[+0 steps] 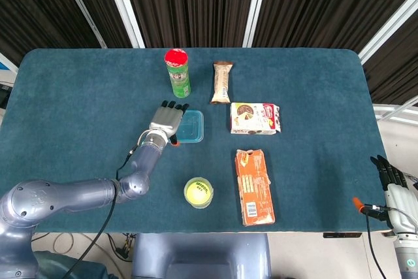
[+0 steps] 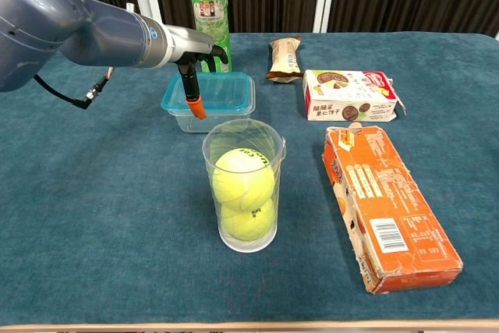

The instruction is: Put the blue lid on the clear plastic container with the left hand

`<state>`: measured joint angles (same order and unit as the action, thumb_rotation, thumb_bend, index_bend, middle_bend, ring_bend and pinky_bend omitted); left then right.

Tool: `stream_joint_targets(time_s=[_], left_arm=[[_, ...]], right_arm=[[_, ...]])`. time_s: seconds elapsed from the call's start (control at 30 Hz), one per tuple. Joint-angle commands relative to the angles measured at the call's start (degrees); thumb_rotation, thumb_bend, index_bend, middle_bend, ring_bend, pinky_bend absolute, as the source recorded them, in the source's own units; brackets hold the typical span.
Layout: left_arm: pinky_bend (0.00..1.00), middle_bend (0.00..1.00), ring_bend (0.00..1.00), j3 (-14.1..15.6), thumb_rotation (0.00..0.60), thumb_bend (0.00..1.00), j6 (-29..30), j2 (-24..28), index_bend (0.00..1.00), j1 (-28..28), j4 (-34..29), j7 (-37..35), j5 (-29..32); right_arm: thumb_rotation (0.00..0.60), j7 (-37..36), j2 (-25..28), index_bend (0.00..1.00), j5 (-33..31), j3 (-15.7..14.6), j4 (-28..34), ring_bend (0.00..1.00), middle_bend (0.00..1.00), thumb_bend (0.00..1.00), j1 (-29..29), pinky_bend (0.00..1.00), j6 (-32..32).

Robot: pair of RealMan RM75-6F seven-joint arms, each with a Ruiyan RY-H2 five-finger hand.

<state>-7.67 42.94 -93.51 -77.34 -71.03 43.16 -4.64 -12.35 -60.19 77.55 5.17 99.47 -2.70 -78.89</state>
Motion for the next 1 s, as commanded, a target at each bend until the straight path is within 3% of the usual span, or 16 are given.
stream_joint_targets(time_s=[0.03,1.0], left_arm=[[0.03,0.32,0.00,-0.05,0.600,0.31,0.09,-0.15,0.07,-0.09,0.07,0.18,0.16],[0.03,0.32,0.00,-1.88,0.600,0.30,2.14,-1.53,0.07,-1.22,0.31,3.60,3.28]], right_arm=[[0.600,-0.01,0.03,0.07,0.00,-0.01,0.02,0.00,0.00,0.29,0.01,0.00,0.01],[0.600,-0.17,0.07,0.07,-0.13,0.00,0.08,0.00,0.00,0.29,-0.01,0.00,0.26]])
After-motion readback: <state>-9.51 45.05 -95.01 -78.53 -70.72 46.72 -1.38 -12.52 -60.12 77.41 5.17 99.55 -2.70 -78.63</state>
